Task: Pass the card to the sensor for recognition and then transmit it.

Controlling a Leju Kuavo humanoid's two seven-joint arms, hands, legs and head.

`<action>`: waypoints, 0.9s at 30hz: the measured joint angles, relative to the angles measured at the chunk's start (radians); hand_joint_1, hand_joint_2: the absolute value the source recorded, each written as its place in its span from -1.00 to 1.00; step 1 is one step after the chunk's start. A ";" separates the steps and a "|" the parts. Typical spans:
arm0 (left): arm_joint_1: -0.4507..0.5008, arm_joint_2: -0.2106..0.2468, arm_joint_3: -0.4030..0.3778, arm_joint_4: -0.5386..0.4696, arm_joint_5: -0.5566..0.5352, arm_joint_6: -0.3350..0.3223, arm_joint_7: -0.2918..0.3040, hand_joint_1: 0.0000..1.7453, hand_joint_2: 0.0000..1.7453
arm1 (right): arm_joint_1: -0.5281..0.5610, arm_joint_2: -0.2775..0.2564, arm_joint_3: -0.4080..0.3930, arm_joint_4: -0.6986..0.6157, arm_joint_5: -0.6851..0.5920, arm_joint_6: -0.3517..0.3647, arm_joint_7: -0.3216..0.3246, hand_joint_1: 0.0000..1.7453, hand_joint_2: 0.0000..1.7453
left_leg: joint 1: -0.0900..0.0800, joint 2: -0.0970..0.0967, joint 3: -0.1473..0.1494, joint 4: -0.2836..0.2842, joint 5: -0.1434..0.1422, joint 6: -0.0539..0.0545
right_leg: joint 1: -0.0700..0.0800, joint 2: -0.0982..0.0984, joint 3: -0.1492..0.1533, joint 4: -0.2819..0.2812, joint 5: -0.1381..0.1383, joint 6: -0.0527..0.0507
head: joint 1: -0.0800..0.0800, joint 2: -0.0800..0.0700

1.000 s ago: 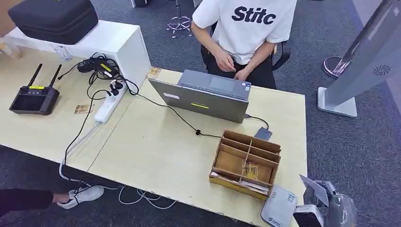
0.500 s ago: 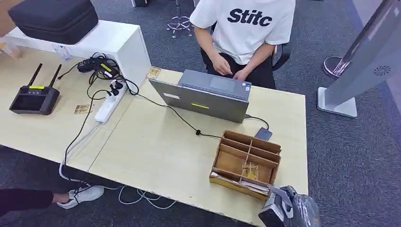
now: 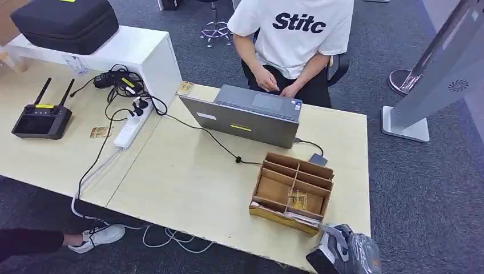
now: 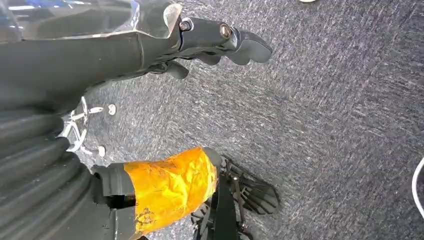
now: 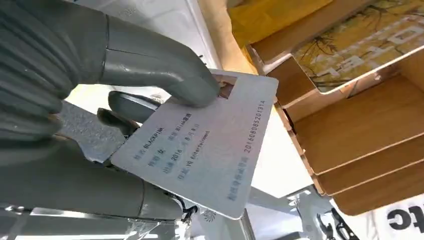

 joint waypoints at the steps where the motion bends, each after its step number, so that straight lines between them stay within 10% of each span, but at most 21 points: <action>1: 0.000 0.000 0.000 0.000 0.000 0.000 0.000 -1.00 1.00 | -0.001 0.000 0.001 0.002 0.000 -0.001 0.000 1.00 1.00 | 0.000 0.000 0.000 0.000 0.000 0.000 | 0.000 0.000 0.000 0.000 0.000 0.000 | 0.000 0.000; 27: -0.001 -0.003 0.013 -0.002 -0.013 0.000 0.000 -1.00 1.00 | 0.005 0.018 -0.121 -0.077 -0.045 -0.005 -0.054 1.00 1.00 | 0.000 0.000 -0.001 0.000 0.000 0.000 | 0.000 0.000 0.000 0.000 0.000 0.000 | 0.000 0.000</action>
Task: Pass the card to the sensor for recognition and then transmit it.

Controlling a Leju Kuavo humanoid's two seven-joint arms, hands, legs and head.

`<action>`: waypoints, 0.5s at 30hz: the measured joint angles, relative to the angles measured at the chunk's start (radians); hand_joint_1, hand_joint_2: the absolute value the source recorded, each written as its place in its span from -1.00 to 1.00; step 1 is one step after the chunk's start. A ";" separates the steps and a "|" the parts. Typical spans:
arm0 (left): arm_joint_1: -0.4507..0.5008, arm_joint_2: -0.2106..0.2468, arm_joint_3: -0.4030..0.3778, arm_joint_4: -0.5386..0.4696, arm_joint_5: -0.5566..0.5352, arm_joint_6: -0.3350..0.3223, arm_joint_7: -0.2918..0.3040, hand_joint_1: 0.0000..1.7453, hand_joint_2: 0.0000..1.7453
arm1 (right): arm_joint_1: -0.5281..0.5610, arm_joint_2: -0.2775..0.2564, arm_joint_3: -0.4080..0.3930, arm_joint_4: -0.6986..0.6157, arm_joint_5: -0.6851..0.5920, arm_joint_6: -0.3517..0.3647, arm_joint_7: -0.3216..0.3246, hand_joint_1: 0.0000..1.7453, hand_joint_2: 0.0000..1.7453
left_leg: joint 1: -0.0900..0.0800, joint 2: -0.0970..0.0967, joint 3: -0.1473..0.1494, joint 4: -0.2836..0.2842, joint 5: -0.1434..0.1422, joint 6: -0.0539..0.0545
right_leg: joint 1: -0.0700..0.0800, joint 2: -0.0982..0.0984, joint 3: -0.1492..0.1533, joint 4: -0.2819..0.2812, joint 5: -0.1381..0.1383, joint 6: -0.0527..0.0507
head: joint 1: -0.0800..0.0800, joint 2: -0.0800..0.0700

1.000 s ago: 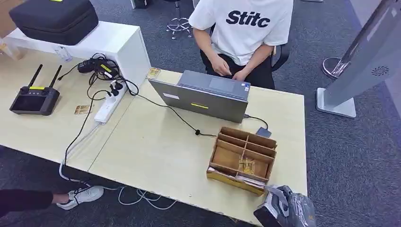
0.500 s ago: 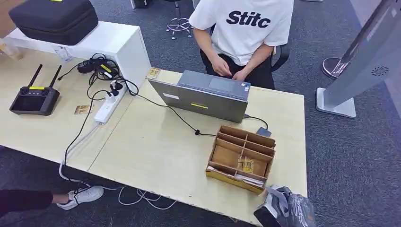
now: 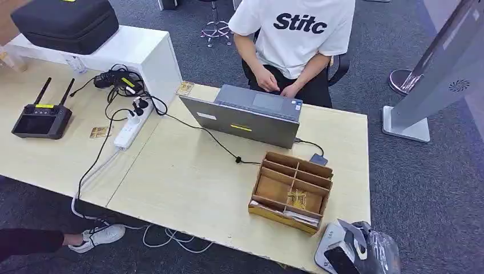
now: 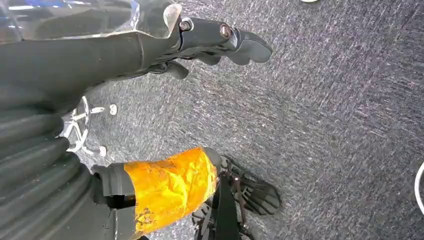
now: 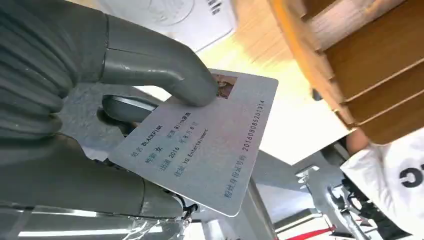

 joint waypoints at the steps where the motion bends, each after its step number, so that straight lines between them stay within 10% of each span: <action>1: 0.000 0.000 0.000 0.000 -0.002 0.000 0.000 -1.00 1.00 | -0.001 0.002 -0.010 0.003 0.012 0.000 0.001 1.00 1.00 | 0.000 0.000 0.000 0.000 0.000 0.000 | 0.000 0.000 0.000 0.000 0.000 0.000 | 0.000 0.000; 15: -0.002 0.000 0.000 -0.003 -0.020 0.000 0.000 -1.00 1.00 | -0.056 0.006 -0.111 0.150 0.089 -0.001 0.029 1.00 1.00 | 0.000 0.000 0.000 0.000 0.000 0.000 | 0.000 0.000 0.000 0.000 0.000 0.000 | 0.000 0.000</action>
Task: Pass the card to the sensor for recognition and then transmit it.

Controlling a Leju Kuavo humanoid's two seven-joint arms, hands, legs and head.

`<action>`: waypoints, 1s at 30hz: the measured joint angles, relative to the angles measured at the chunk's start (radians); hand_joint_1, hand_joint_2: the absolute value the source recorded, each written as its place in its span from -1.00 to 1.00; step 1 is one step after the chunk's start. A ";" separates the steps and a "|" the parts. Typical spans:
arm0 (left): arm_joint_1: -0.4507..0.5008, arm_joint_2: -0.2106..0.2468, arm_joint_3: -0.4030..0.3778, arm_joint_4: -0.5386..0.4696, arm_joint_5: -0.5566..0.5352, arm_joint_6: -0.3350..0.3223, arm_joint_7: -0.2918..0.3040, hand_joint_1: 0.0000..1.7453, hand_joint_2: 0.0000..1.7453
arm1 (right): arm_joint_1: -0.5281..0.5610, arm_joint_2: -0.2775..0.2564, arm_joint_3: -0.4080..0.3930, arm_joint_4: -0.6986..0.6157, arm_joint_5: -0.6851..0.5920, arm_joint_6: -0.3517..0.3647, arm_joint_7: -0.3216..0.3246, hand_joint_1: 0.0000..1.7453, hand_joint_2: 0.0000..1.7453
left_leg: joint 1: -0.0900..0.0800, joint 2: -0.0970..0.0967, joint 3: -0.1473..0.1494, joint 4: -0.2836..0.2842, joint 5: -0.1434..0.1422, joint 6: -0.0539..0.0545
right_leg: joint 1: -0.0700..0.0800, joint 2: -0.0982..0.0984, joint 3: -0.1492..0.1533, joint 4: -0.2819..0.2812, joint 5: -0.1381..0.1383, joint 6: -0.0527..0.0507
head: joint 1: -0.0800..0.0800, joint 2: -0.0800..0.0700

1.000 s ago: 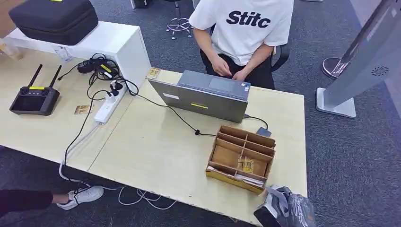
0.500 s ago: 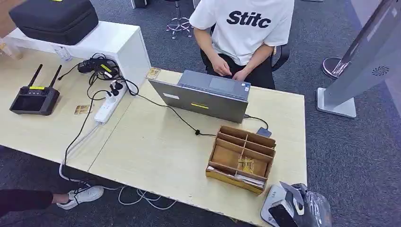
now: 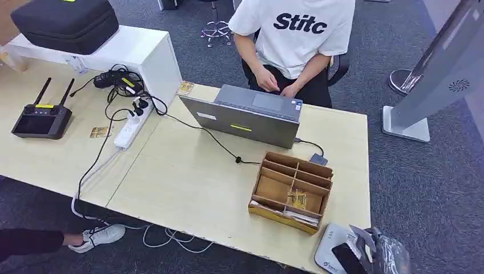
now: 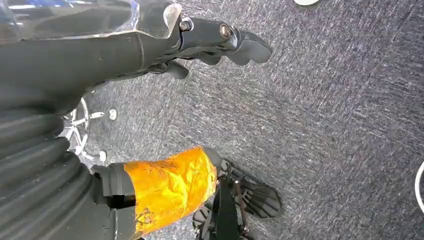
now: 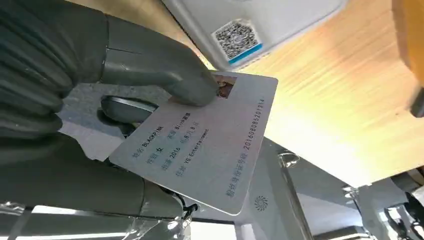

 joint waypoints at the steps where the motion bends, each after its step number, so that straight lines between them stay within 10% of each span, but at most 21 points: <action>1: 0.000 0.000 0.000 0.000 0.000 0.000 0.000 -1.00 1.00 | -0.002 0.000 -0.003 0.005 0.002 0.000 -0.001 1.00 1.00 | 0.000 0.000 0.000 0.000 0.000 0.000 | 0.000 0.000 0.000 0.000 0.000 0.000 | 0.000 0.000; 16: -0.001 -0.003 0.002 0.000 -0.003 0.001 0.000 -1.00 1.00 | -0.015 0.023 -0.026 0.009 0.000 -0.048 -0.014 1.00 1.00 | 0.000 0.000 0.000 0.000 0.000 0.000 | 0.000 0.000 0.000 0.000 0.000 0.000 | 0.000 0.000; 30: -0.001 -0.015 0.016 -0.005 -0.003 0.004 0.000 -1.00 1.00 | 0.005 0.086 -0.050 -0.333 -0.021 -0.132 -0.031 1.00 1.00 | 0.000 0.000 0.000 0.000 0.000 0.000 | 0.000 0.000 0.000 0.000 0.000 0.000 | 0.000 0.000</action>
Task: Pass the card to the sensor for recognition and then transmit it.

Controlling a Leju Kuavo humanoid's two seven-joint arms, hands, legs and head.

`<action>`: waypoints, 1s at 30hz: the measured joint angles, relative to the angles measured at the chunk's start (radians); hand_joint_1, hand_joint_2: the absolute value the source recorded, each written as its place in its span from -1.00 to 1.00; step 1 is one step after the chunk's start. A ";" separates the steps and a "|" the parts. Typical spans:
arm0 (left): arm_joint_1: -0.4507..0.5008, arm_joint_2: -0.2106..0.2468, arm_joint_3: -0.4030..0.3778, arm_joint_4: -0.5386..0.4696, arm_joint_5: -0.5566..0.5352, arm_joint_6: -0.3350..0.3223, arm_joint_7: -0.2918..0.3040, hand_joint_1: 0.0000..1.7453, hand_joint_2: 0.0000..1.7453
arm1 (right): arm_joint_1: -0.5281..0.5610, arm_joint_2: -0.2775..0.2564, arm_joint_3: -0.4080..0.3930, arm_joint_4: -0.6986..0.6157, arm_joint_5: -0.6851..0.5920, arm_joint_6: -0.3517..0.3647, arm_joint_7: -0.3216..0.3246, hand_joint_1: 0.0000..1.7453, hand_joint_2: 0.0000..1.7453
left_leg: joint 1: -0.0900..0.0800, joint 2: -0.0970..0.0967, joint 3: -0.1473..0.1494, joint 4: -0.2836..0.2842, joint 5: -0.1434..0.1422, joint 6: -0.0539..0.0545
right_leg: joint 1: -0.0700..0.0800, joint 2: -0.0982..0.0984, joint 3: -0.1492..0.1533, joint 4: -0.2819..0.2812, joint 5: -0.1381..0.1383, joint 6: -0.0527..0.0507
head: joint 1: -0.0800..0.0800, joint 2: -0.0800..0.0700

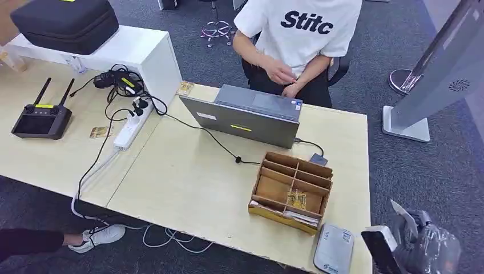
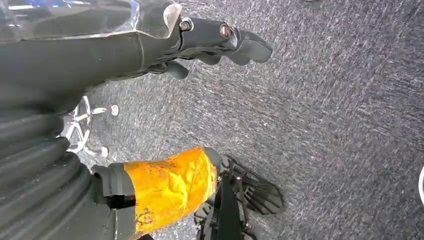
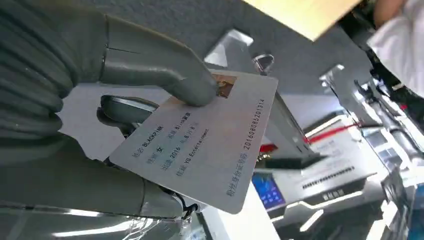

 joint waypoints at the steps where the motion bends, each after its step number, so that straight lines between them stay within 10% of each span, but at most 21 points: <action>1: 0.000 0.000 0.000 0.000 -0.002 0.000 0.000 -1.00 1.00 | 0.000 0.005 0.002 -0.017 -0.001 0.004 -0.006 1.00 1.00 | 0.000 0.000 0.000 0.000 0.000 0.000 | 0.000 0.000 0.000 0.000 0.000 0.000 | 0.000 0.000; 15: -0.015 0.013 -0.005 0.000 -0.079 -0.023 0.000 -1.00 1.00 | -0.215 0.013 0.328 0.028 -0.112 0.269 0.067 1.00 1.00 | 0.001 0.004 -0.001 0.000 0.004 -0.001 | 0.000 0.005 -0.002 0.001 0.004 0.000 | 0.000 0.000; 30: -0.022 0.035 -0.053 0.002 -0.162 -0.026 0.019 -1.00 1.00 | -0.581 0.058 0.515 0.356 0.035 0.277 0.250 1.00 1.00 | 0.001 0.002 -0.002 0.000 0.007 -0.003 | 0.000 0.004 -0.003 0.002 0.006 -0.002 | 0.000 0.000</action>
